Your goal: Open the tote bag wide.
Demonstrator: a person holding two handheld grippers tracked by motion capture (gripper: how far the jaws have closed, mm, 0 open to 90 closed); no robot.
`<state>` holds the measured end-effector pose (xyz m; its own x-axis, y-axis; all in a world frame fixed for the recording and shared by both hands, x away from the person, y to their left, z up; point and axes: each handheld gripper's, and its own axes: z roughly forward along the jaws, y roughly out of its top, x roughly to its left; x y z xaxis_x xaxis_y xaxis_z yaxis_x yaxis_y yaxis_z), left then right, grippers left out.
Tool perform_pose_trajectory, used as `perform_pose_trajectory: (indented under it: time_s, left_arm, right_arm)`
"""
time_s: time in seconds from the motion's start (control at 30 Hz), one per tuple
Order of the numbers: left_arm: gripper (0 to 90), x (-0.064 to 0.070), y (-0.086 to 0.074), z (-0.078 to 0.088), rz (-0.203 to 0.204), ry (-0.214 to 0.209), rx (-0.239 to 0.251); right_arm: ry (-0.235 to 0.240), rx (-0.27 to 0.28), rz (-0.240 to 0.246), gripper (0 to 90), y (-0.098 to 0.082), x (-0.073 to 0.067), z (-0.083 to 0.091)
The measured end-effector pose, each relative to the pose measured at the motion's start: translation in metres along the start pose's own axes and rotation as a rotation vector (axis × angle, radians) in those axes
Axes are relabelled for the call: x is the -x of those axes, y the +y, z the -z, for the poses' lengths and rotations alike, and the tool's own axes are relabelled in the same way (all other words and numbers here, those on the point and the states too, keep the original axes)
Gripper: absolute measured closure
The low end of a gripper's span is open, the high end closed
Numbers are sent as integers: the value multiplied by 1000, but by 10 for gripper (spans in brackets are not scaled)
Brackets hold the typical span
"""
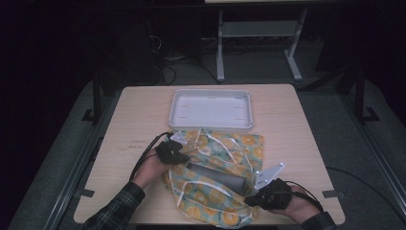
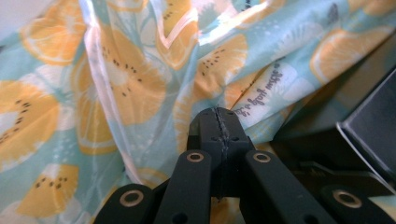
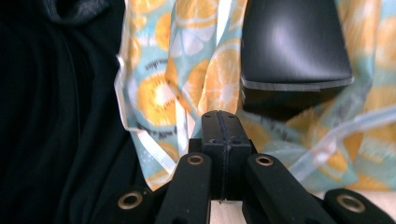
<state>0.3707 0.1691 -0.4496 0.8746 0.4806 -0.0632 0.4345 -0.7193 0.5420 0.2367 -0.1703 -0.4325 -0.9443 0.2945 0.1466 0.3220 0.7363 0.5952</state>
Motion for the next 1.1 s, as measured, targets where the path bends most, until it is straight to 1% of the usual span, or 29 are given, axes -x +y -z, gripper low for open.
perform_pose_trajectory:
  time_s: [0.03,0.17,0.2,0.3,0.37,0.4,0.5,0.53,0.6,0.63,0.67,0.7,0.73,0.77,0.8,0.83,0.87,0.9,0.97,1.03,1.07,1.1]
  left_arm:
    - [900,-1,0,0,16,0,8]
    - [900,-7,-2,0,43,21,27]
    - [900,-9,-2,1,36,21,17]
    - [900,-13,-3,0,45,32,23]
    - [900,-16,-3,0,55,35,27]
    - [900,-16,-3,0,55,44,27]
    - [900,-16,-3,0,54,46,25]
    - [900,-16,-3,0,58,44,33]
    - [900,-17,-4,1,63,28,33]
    - [899,-17,-4,1,79,25,49]
    - [897,-17,-4,2,92,14,62]
    - [885,-18,-5,5,81,15,64]
    - [838,-17,-4,7,83,22,75]
    - [785,-18,-4,10,81,19,86]
    - [749,-17,-4,11,103,14,111]
    - [724,-17,-4,13,94,15,110]
    - [695,-16,-3,15,110,10,128]
    - [663,-15,-2,18,99,16,122]
    - [604,-13,1,25,94,27,153]
    - [563,-10,5,33,99,29,183]
    - [559,-10,6,37,86,30,192]
    - [559,-8,7,41,83,30,204]
  right_arm:
    - [4,-15,-1,897,0,0,-2]
    - [9,-66,8,898,-2,1,-10]
    - [11,-77,6,898,-3,1,-12]
    - [16,-95,4,898,-5,2,-14]
    - [20,-117,6,898,-5,2,-17]
    - [19,-127,6,898,-5,2,-18]
    - [18,-134,13,898,-5,2,-20]
    - [17,-133,10,898,-5,2,-20]
    - [14,-131,10,895,-5,2,-20]
    - [11,-126,9,883,-5,2,-19]
    - [12,-114,4,852,-5,3,-18]
    - [3,-103,1,826,-4,4,-16]
    - [4,-91,-4,802,-4,5,-14]
    - [-3,-79,-15,755,-4,5,-12]
    - [-3,-68,-27,727,-3,6,-10]
    - [-5,-60,-31,703,-3,7,-9]
    - [-9,-48,-32,677,-3,7,-8]
    - [-13,-38,-38,653,-2,7,-5]
    - [-25,-11,-46,606,0,6,-1]
    - [-28,22,-72,577,2,5,6]
    - [-37,41,-85,567,3,3,8]
    - [-42,58,-98,552,4,3,11]
